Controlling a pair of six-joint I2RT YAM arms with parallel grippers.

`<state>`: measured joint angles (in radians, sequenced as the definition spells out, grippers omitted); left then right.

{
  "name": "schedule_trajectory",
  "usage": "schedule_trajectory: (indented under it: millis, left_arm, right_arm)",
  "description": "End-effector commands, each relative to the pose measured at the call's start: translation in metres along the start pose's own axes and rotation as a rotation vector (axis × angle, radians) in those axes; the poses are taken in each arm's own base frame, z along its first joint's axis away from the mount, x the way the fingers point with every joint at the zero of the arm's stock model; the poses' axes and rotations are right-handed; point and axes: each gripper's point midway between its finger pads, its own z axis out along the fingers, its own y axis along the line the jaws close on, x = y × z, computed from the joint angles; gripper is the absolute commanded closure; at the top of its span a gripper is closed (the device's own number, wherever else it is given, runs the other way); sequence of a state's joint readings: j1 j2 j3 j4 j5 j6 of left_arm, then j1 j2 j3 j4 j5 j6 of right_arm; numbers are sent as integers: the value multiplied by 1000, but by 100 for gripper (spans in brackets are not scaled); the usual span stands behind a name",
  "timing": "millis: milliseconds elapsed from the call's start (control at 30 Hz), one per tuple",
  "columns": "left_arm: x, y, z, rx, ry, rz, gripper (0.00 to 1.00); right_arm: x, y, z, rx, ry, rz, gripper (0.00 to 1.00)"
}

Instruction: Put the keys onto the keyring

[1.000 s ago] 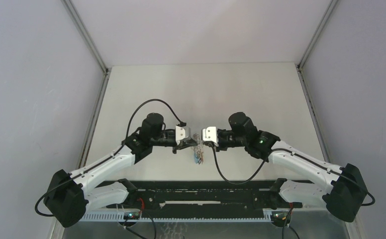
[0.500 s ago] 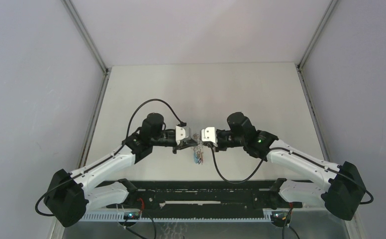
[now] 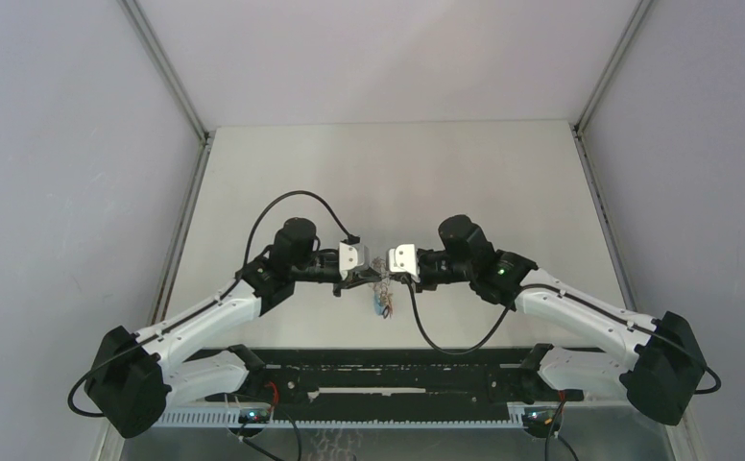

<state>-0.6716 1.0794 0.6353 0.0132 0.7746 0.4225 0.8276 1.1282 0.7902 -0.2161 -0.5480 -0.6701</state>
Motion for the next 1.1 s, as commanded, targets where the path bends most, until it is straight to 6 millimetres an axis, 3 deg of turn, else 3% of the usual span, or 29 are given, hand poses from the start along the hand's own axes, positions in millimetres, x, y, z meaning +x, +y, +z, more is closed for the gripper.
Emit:
schedule_trajectory:
  millis: [0,1067]
  left_arm:
    - [-11,-3,1,24,-44,51,100]
    - [-17,-3,3,25,-85,51,100]
  right_arm:
    - [-27,-13,-1,29,-70,-42,100]
    - [-37,-18,6,29,-109,0,100]
